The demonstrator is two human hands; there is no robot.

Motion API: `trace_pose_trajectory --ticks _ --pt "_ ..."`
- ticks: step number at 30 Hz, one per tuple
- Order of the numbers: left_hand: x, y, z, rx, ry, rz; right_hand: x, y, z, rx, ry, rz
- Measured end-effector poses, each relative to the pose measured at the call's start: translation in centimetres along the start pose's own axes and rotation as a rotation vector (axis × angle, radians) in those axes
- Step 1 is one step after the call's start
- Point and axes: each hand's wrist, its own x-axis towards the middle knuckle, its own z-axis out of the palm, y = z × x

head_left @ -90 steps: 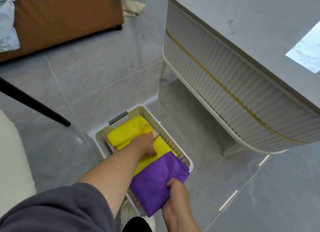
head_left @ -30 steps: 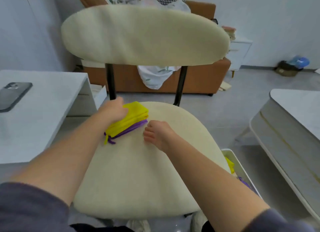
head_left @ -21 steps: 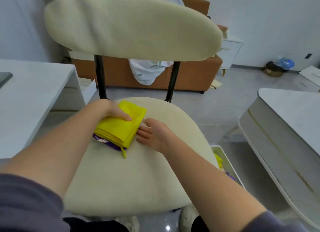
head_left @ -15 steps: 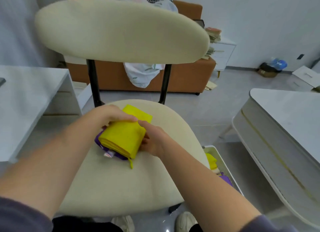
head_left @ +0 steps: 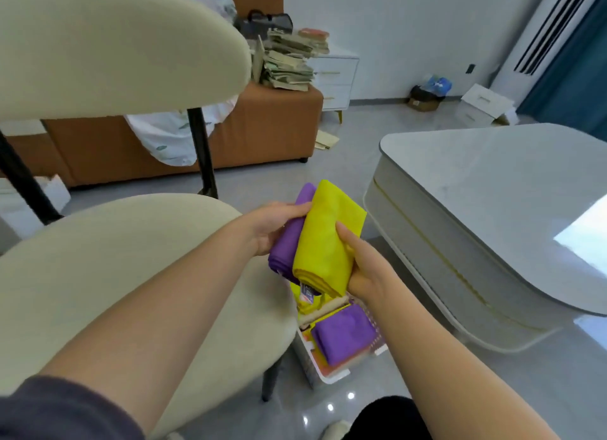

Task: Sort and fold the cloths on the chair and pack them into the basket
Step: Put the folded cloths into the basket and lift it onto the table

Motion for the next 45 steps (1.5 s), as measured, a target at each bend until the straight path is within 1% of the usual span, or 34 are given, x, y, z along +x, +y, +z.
trace_pose_trajectory --ticks 2,5,8,10,12,14,18,22,24,26,28,30,31,32,33,35,36,38,40,41,42,44,45 --pt "2.3 -0.4 3.1 0.084 0.024 0.014 0.6 -0.8 -3.6 0.049 0.058 -0.034" --pt "6.6 -1.6 6.3 0.345 0.162 0.058 2.3 -0.6 -9.1 0.125 0.174 -0.094" --pt "11.0 -3.1 7.4 0.591 0.278 0.09 4.0 1.3 -14.1 0.222 0.375 -0.075" --pt "13.7 -4.1 7.6 0.755 0.313 0.023 4.9 3.4 -16.9 0.253 0.494 -0.005" --pt "16.0 -5.1 7.9 0.951 0.346 -0.07 5.9 6.0 -18.7 0.277 0.56 0.079" --pt "18.1 -6.6 8.0 1.09 0.337 -0.137 7.1 8.5 -19.6 0.32 0.584 0.141" --pt "21.6 -9.6 8.0 1.247 0.225 -0.227 9.6 11.8 -20.4 0.384 0.615 0.231" --pt "25.6 -11.9 7.4 1.4 0.158 -0.252 12.7 14.0 -20.9 0.398 0.639 0.267" --pt "27.4 -13.7 6.6 1.487 0.174 -0.269 14.2 15.3 -21.5 0.312 0.674 0.287" --pt "28.1 -16.0 6.1 1.601 0.198 -0.297 15.6 16.4 -22.4 0.111 0.681 0.334" --pt "28.0 -17.8 6.0 1.715 0.279 -0.176 17.4 17.6 -23.9 -0.143 0.601 0.397" --pt "27.5 -19.1 6.2 1.758 0.332 -0.004 16.8 15.5 -23.4 -0.261 0.483 0.483" --pt "27.2 -19.6 6.2 1.765 0.303 0.05 15.9 13.9 -22.7 -0.292 0.442 0.524" --pt "27.0 -20.1 6.1 1.776 0.228 0.05 15.2 12.5 -22.1 -0.323 0.395 0.563" --pt "26.8 -20.5 6.0 1.794 0.126 -0.003 14.3 11.5 -21.9 -0.36 0.35 0.583" --pt "26.5 -21.0 5.5 1.815 -0.066 -0.187 13.3 10.8 -22.4 -0.583 0.24 0.603" --pt "26.4 -21.1 5.1 1.815 -0.134 -0.262 13.2 10.6 -22.6 -0.668 0.216 0.612" --pt "26.3 -20.9 4.8 1.804 -0.239 -0.359 13.4 11.0 -23.3 -0.799 0.218 0.615" --pt "26.1 -20.5 4.7 1.762 -0.301 -0.366 13.3 11.2 -23.6 -0.845 0.257 0.635" --pt "25.9 -20.3 4.7 1.739 -0.29 -0.336 13.1 11.3 -23.8 -0.885 0.26 0.642" --pt "25.7 -20.0 4.7 1.731 -0.239 -0.274 12.9 11.2 -23.8 -0.948 0.254 0.661" --pt "25.6 -19.3 4.8 1.793 -0.007 -0.089 12.2 11.0 -23.6 -1.074 0.216 0.707" --pt "25.6 -19.0 4.8 1.82 0.112 -0.033 11.8 11.0 -23.5 -1.135 0.199 0.744"
